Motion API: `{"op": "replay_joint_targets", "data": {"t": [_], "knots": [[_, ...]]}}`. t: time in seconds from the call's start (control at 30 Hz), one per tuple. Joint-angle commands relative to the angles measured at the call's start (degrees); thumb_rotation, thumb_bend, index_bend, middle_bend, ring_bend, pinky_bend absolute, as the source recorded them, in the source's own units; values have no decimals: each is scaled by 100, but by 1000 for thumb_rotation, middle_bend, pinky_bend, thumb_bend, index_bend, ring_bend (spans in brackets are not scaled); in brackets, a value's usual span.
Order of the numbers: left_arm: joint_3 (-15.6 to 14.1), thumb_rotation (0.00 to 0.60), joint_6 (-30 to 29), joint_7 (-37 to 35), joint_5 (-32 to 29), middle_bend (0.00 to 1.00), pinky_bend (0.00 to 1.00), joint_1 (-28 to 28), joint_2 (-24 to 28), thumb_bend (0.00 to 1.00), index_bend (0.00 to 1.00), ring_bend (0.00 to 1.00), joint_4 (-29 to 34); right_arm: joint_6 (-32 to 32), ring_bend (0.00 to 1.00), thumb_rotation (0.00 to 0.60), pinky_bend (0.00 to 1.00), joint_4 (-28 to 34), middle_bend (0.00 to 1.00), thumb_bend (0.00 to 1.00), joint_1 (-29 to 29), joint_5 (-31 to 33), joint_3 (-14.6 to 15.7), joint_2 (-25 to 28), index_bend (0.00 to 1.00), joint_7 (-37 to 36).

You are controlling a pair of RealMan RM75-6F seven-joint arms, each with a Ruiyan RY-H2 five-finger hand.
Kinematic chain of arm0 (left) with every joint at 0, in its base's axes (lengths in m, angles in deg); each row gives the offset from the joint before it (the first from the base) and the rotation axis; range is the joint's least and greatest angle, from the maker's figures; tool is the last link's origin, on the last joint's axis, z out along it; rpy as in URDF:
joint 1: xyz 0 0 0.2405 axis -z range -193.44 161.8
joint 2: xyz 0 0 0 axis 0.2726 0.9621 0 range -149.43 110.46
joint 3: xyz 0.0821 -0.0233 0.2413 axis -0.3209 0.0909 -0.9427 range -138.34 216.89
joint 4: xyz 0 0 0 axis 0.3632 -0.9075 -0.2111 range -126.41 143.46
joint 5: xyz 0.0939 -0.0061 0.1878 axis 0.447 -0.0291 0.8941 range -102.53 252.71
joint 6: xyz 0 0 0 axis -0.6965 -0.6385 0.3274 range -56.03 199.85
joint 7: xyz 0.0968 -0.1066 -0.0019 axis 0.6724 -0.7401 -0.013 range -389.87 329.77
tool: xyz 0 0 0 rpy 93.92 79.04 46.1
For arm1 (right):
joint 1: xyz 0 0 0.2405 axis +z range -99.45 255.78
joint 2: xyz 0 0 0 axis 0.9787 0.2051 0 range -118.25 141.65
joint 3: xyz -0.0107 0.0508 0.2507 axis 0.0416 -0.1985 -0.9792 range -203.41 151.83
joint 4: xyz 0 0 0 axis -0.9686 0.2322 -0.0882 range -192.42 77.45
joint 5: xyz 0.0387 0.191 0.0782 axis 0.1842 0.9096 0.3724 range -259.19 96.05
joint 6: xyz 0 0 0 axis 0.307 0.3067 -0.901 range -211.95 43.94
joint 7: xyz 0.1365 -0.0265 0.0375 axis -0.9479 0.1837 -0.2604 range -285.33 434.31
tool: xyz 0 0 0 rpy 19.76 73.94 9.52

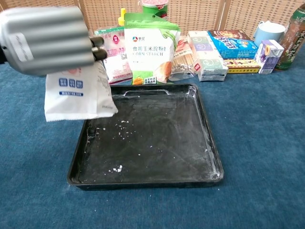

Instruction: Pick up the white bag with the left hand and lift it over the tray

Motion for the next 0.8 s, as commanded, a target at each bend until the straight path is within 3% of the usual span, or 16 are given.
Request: {"op": "replay_joint_targets", "data": {"t": [0.03,0.17,0.43,0.57,0.7,0.77,0.8], "knots": [[-82,600,-452,-443,-282,967,924,-287,-132,654,896,938,-211,0,12,598,14,4,0,0,3,-9,4,-6,0,22],[-140,600,-868,-1061,-393,968,922,-444,-180,651,896,937,-379,11,11,599,14,18,0,0,0,-28,14,-20,0,70],[-214,600,-1870,-4003,-1492,967,923,-1131,-847,636,897,937,-1223,-42,11,600,14,9,0,0,17,9,17,-45,0,129],[-137,600,-2040,-5525,-2037,967,923,-1359,-1196,636,897,937,-1648,-53,11,596,14,17,0,0,27,4,22,-69,0,182],[4,600,-2133,-6601,-2457,967,922,-1499,-1496,630,897,937,-1991,-77,11,598,14,19,0,0,38,3,34,-103,0,256],[1,600,-2097,-6943,-2594,887,842,-1536,-1646,590,871,867,-2257,-90,11,598,14,17,0,0,44,2,41,-116,0,288],[-11,600,-2089,-7019,-2607,734,707,-1538,-1690,524,784,712,-2343,-97,11,598,14,16,0,0,46,2,45,-120,0,298]]}}
